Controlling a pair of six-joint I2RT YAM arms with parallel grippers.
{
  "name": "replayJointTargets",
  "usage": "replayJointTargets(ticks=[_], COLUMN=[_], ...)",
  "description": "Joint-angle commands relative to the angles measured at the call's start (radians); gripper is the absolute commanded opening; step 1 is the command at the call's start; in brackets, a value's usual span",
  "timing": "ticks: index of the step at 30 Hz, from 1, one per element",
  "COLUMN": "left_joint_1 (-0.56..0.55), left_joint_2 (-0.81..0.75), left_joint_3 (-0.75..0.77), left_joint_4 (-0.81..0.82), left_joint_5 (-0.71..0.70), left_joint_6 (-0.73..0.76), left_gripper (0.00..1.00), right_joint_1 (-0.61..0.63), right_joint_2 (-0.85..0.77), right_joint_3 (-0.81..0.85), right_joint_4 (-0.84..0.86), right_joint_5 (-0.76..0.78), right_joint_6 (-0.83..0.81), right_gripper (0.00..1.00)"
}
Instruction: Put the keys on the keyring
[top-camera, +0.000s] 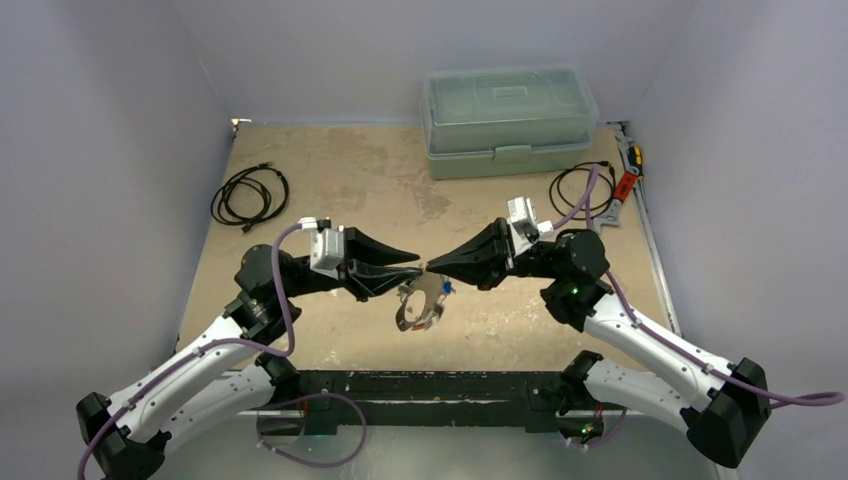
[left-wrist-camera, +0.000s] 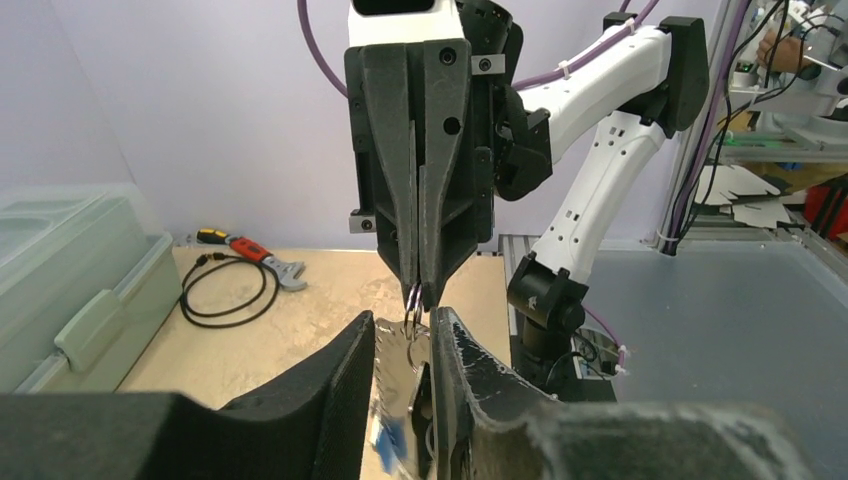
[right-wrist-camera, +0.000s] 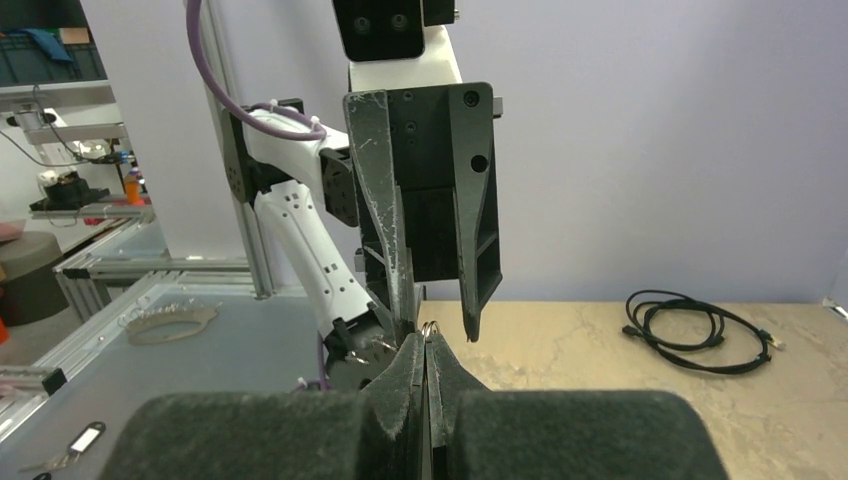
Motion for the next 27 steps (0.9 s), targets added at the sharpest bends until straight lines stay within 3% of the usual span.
replayJointTargets(ticks=[1, 27], left_joint_1=[0.005, 0.003], left_joint_2=[0.015, 0.037], left_joint_3=[0.032, 0.034], left_joint_4=[0.016, 0.018], left_joint_5=[0.028, 0.055], left_joint_6=[0.002, -0.022], left_gripper=[0.24, 0.15], right_joint_1=[0.009, 0.031], right_joint_2=[-0.029, -0.020], right_joint_3=[0.052, 0.049], right_joint_4=[0.052, 0.111], right_joint_5=[0.012, 0.023], right_joint_6=[-0.008, 0.015], right_gripper=[0.00, 0.00])
